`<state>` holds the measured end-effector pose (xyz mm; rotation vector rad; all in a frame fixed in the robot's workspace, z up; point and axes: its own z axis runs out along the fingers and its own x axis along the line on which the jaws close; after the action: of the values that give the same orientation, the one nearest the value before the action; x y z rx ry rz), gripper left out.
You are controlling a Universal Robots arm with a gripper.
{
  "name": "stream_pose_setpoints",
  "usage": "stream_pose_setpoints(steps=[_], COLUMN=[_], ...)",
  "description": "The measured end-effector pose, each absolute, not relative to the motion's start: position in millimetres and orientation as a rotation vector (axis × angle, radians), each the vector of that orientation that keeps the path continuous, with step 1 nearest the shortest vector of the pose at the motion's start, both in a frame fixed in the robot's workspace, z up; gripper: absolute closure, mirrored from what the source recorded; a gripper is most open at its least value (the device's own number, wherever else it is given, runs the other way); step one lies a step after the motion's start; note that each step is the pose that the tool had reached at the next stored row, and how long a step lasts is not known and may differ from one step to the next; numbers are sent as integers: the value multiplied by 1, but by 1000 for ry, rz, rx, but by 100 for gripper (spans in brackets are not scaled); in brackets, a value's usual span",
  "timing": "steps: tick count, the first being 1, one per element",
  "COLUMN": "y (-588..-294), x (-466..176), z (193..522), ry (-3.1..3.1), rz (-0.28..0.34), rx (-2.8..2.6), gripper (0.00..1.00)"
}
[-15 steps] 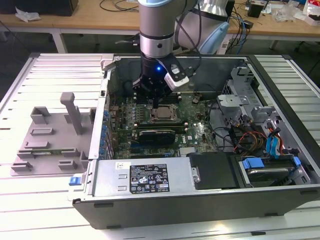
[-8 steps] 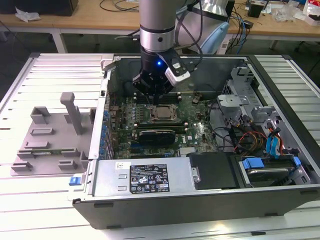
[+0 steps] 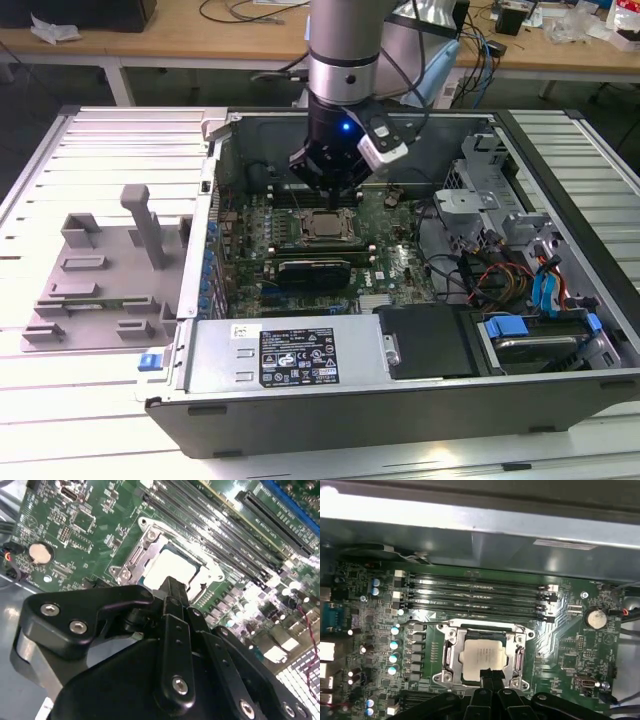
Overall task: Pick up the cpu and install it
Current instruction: 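Close the cpu cover, then install the first cpu locking lever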
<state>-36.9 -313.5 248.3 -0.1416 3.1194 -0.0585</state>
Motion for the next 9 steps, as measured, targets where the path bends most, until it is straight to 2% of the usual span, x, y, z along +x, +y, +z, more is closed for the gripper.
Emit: stream_pose_setpoints(steps=[9], y=[-314], x=[-37], z=[261], ry=[3119], rz=[-58], rx=[-142], gripper=[89])
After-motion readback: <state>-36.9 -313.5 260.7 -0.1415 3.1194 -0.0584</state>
